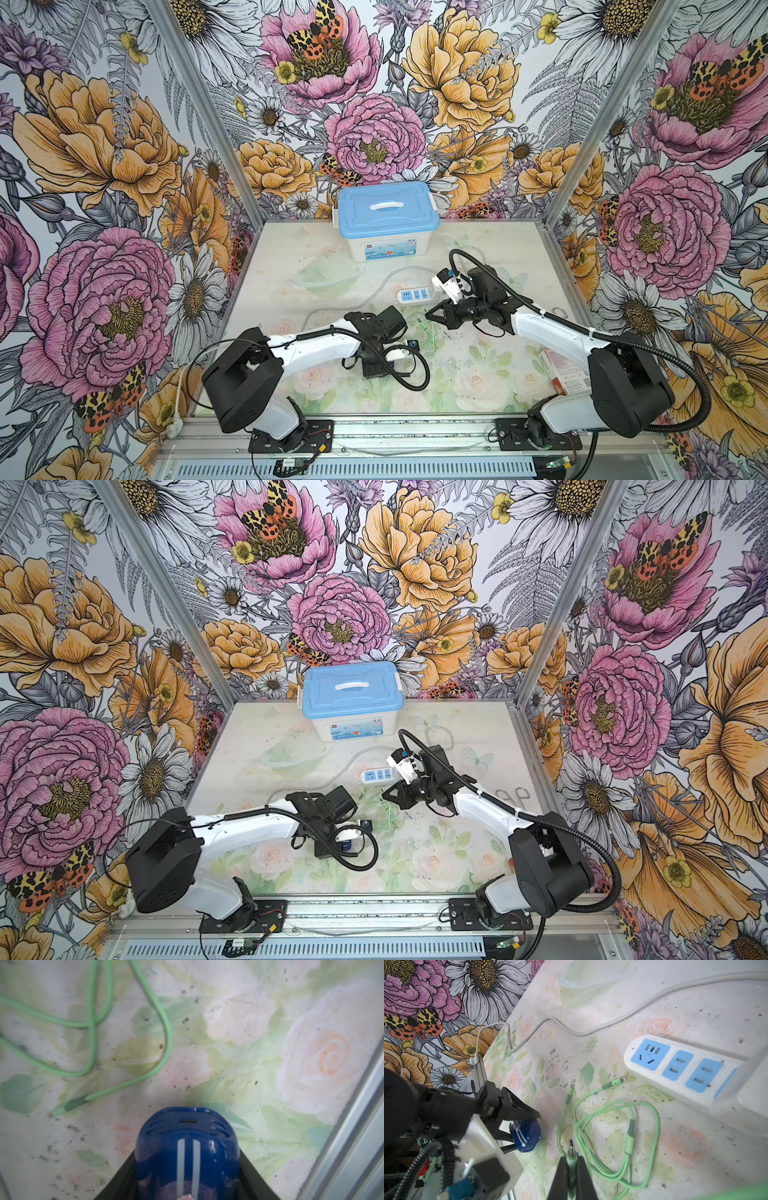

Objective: Charge the electric shaver
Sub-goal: Pick up the electric shaver from the center of the board, then insert the charging cable into the electric shaver.

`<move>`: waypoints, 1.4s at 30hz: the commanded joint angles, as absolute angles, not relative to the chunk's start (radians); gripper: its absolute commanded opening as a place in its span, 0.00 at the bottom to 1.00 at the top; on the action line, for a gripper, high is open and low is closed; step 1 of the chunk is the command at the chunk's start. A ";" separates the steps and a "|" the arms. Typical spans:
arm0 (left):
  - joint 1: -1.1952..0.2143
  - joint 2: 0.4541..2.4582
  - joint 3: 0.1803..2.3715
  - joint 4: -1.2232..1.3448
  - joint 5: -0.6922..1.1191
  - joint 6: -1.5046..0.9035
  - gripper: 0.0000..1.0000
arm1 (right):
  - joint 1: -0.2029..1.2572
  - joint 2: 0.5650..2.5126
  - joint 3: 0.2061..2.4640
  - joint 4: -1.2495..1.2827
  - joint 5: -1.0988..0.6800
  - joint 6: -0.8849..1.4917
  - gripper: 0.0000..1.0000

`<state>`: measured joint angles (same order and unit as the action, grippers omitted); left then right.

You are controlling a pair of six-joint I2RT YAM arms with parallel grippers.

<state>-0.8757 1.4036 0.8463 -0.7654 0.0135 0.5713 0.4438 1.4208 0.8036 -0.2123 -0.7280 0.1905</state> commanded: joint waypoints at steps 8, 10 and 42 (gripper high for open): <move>-0.848 1.017 0.654 -0.463 -0.090 0.555 0.00 | 0.511 1.420 0.977 -0.455 -0.738 0.096 0.00; -0.867 1.017 0.650 -0.475 -0.094 0.558 0.00 | 0.543 1.434 1.009 -0.502 -0.755 0.076 0.00; -0.999 1.026 0.680 -0.462 -0.186 0.685 0.00 | 0.739 1.626 1.180 -0.738 -0.827 -0.046 0.00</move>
